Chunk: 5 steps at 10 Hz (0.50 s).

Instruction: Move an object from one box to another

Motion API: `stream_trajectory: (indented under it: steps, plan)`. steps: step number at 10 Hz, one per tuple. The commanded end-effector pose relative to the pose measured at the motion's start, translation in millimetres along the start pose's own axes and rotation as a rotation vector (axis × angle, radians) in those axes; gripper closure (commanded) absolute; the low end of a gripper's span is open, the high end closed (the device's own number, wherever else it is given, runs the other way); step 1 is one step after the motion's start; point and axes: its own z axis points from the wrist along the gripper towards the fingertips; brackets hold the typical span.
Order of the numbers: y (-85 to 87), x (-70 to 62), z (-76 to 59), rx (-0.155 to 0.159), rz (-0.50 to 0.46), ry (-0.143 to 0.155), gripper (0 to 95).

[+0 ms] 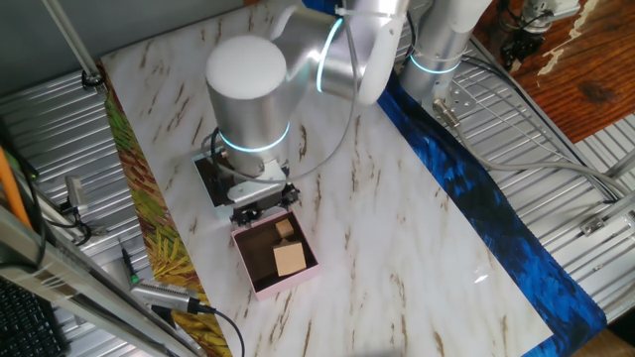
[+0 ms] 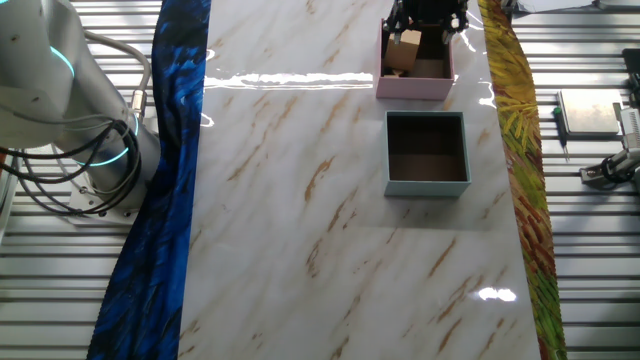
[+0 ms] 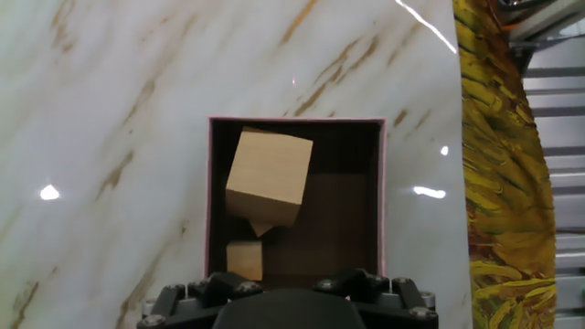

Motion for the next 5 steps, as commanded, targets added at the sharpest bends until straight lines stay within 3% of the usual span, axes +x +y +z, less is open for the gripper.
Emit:
stream_trajectory:
  steps: [1,4,5]
  plan:
    - [1.0,1.5,-0.3,0.001,0.09,-0.004,19.0]
    - [1.2,0.4,0.1,0.001,0.16,-0.004,19.0]
    - [-0.8,10.5,0.2,-0.006,0.158,0.0,19.0]
